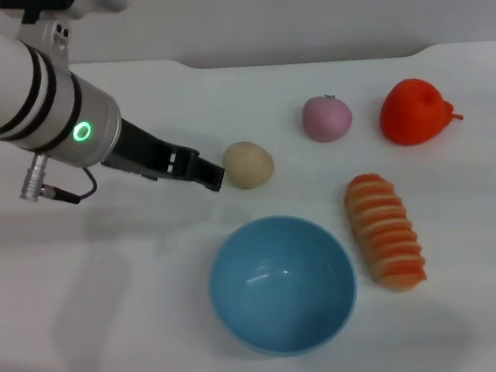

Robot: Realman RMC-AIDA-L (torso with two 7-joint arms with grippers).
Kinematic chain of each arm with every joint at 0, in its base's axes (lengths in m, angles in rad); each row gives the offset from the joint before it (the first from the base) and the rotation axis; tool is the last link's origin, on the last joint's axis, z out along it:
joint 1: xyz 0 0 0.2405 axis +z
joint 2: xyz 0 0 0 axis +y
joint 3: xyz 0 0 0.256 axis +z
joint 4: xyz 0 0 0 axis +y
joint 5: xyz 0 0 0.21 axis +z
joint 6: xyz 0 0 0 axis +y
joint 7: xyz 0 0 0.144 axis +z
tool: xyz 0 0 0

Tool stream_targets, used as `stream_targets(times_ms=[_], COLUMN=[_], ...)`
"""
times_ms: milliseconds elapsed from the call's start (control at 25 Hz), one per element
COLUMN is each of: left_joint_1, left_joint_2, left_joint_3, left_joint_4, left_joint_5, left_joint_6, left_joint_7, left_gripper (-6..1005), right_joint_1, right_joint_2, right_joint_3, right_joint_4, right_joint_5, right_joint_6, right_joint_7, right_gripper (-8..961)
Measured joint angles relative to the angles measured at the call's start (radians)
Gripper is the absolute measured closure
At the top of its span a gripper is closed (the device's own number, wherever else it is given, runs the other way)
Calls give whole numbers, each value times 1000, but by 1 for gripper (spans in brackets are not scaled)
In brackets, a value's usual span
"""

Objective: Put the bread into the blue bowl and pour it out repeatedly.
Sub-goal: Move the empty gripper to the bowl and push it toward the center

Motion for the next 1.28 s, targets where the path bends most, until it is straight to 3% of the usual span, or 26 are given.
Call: stream_targets(times_ms=[240,520,1000,1280], left_joint_1=[-30,-17,-1,-20], left_joint_2=[1,-4,-6,-6], left_joint_3=[-15,37,164,201], left_joint_4=[1,4,-19,-117], left_joint_5=[0,-39,-69,-80], left_joint_6=[-143,-173,-106,-27], left_joint_7=[-70,-87,-160,-166], left_gripper=[139,139,138,139], right_joint_1=[8,13,-5,-14], right_joint_2=[-7,-2,2,2], right_joint_3=[6,7,15,18], right_joint_4=[-30,-25,3,-1], right_joint_5=[0,0,0,0], right_joint_6=[21,18,-7,-10], right_joint_7=[5,5,6,6], right_gripper=[509,509,509,508])
